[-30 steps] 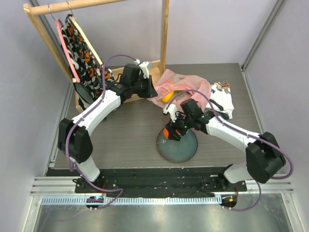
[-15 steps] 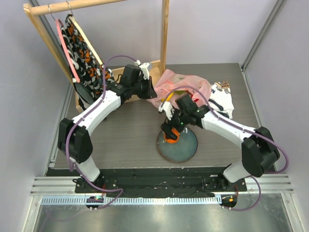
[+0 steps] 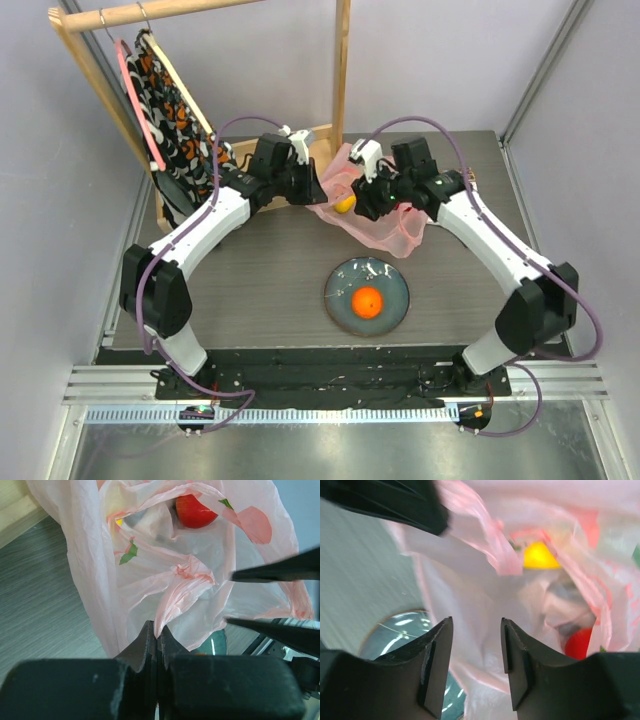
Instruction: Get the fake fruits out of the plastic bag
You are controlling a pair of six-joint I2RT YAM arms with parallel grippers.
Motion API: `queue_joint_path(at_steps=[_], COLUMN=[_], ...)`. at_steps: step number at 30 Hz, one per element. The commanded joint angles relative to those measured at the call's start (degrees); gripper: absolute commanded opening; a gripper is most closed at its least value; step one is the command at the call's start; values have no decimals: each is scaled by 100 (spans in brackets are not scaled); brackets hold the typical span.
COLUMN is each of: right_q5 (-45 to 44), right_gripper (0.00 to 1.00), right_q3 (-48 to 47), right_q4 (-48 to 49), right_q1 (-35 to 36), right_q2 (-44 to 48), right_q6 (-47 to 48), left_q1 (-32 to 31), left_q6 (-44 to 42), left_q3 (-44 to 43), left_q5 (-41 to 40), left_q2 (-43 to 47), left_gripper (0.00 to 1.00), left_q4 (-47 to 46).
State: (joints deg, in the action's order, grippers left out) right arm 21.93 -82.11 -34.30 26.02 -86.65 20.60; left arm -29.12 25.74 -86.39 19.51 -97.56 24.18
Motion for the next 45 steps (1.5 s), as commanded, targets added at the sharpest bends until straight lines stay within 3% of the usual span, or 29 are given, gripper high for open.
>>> queue_joint_path(at_steps=[1,4,6,8,9,12,16,20,30,31,36,37,39,45], right_q5=[-804,-971,-1173,-1488,-1577,-1622,-1508,-1297,-831,-831,-1060,-990,-858,-120], right_gripper=[47,43,46,57,68,81,84,86,91,89,47,42,34,27], right_q3=[99,-146,-323,-578,-657,-1017,-1465,-1747,-2248,-2362,-2302,-2223,-1925,-1064], right_q4=[249,363,459,539,591,592,574,574,802,811,829,829,785,65], right_q1=[17,8,-9,-36,-53,-176,-334,-431,-458,-458,-545,-580,-711,-958], right_q2=[-492,-957,-1169,-1485,-1608,-2013,-2487,-3023,-3875,-3946,-3930,-3773,-3527,-2261], right_q6=[-48,-231,-644,-1030,-1397,-2258,-3184,-3791,-4512,-4530,-4197,-4144,-4038,-3459], left_q1=[12,12,21,12,12,21,21,12,12,21,21,12,21,12], left_q6=[186,247,248,265,265,274,274,309,19,-7,-165,-174,-183,-253], left_q3=[-229,-220,-194,-133,-106,8,149,324,351,360,281,246,202,-185], left_q5=[273,378,431,457,457,475,860,1739,1899,1890,1697,1653,1609,1451], left_q2=[272,316,369,430,448,518,545,624,712,712,615,580,510,177], left_gripper=[0,0,0,0,0,0,0,0,0,0,0,0,0,0], left_q4=[-239,-265,-292,-300,-300,-283,-291,-484,-336,-283,-169,-160,-186,-230])
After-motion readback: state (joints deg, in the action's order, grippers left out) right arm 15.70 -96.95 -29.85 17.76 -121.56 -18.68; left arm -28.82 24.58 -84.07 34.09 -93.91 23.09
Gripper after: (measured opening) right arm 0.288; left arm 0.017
